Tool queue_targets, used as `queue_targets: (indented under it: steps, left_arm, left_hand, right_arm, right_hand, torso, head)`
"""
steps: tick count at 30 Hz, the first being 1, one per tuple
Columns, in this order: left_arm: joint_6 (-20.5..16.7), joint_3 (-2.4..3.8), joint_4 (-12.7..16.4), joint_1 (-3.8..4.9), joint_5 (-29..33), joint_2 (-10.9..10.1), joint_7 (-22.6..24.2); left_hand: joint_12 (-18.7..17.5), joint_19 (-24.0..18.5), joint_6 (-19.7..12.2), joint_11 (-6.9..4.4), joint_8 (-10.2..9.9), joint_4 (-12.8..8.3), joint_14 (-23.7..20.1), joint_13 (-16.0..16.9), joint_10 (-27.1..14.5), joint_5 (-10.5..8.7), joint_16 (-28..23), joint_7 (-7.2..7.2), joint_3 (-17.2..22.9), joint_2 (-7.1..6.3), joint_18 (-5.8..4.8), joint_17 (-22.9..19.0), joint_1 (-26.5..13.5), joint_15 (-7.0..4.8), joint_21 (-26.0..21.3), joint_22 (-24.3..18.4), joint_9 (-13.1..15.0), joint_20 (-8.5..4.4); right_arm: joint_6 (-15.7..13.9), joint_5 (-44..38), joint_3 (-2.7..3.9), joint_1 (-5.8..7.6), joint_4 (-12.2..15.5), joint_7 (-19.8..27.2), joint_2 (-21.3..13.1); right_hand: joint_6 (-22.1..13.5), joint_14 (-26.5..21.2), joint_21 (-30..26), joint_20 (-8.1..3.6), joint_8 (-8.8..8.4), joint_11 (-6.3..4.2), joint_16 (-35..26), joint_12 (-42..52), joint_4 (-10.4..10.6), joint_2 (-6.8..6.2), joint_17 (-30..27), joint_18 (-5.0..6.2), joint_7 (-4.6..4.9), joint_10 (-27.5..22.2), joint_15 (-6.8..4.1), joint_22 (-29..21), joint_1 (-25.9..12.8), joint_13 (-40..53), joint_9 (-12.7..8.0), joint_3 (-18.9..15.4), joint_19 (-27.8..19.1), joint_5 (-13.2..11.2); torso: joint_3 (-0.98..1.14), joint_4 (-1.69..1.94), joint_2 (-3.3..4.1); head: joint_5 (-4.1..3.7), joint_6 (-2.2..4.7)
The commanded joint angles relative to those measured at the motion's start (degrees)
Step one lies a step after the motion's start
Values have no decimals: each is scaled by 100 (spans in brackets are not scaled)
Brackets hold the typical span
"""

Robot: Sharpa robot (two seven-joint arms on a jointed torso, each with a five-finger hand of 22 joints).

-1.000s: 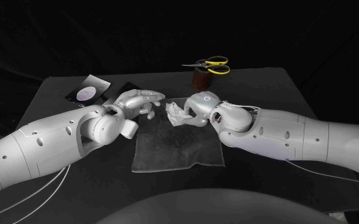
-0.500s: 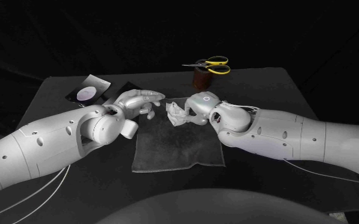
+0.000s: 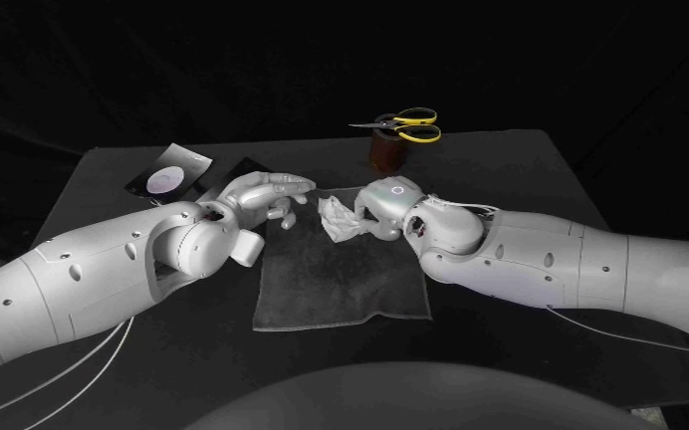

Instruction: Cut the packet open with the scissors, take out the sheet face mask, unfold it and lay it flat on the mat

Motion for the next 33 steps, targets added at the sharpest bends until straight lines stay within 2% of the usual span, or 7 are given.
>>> queue_targets:
  steps: [1,9,21,25,26,30,33]
  left_arm:
    - [22,3,14,2,-15,1,22]
    - [26,3,16,2,-14,1,17]
    - [33,3,15,2,-14,1,11]
    - [37,3,12,2,-15,6,11]
    - [40,3,11,2,-15,9,11]
    - [47,3,12,2,-15,19,12]
    - [48,3,12,1,-16,22,11]
  left_hand:
    - [-30,-17,11,25,-21,2,-30,-5,5,31,-36,43,-30,21,62,-8,17,-5,-23,-5,-10,10]
    - [-33,-15,11,25,-20,-3,-31,-11,3,33,-39,43,-26,29,63,-14,37,-4,-28,-10,-13,11]
    - [-34,-15,11,25,-19,-6,-31,-14,3,34,-39,44,-25,31,63,-15,46,-4,-31,-13,-15,11]
    - [-36,-10,10,25,-19,-11,-30,-18,2,34,-40,45,-22,34,63,-16,60,-4,-31,-11,-17,12]
    - [-36,-10,10,25,-19,-11,-30,-18,2,34,-40,45,-22,34,63,-16,60,-4,-31,-11,-17,12]
    - [-36,-10,10,25,-19,-11,-30,-18,2,34,-40,45,-22,34,63,-16,60,-4,-31,-11,-17,12]
    - [-36,-10,10,25,-19,-11,-30,-18,2,34,-40,45,-22,34,63,-16,60,-4,-31,-11,-17,12]
  right_arm:
    - [-186,5,-1,-4,9,59,-16]
    - [-626,123,0,-5,-6,197,-35]
    - [-997,593,6,-7,61,377,-139]
    - [-816,747,7,-6,43,338,-105]
    - [-752,735,7,-6,19,292,-79]
    - [-565,606,7,-6,-90,100,27]
    - [-494,506,5,-9,-168,-29,106]
  right_hand:
    - [32,588,100,-13,59,-46,39,71,-58,-28,1438,34,-3,358,-46,198,-131,1046,45,169,77,4]
    - [152,609,691,-77,287,-100,58,461,-375,-95,1509,-40,-57,541,-100,371,-312,1369,191,758,308,4]
    - [142,609,684,-121,593,-176,58,380,-430,-114,1509,-40,-140,518,-170,367,-677,1314,519,1036,345,2]
    - [-632,600,213,-34,145,94,48,31,-69,-853,1476,-24,184,376,41,261,-1524,1061,400,328,177,13]
    - [-691,589,145,5,72,135,37,-28,-10,-920,1440,-25,216,346,83,244,-1595,1021,375,158,145,13]
    - [-784,549,-120,89,-114,186,-1,-194,165,-988,1319,25,263,255,133,182,-1601,909,312,-392,54,30]
    - [-694,545,-185,123,-187,183,-2,-207,321,-890,1314,55,254,240,135,167,-1419,903,297,-846,49,35]
  torso:
    - [-2,-1,1]
    - [-3,4,1]
    - [-1,-4,-2]
    - [0,-9,-2]
    - [1,-9,-1]
    - [1,4,1]
    - [-3,4,6]
  head:
    - [-5,0]
    - [-20,0]
    - [-5,0]
    - [-4,0]
    - [-7,0]
    - [-23,0]
    - [-24,0]
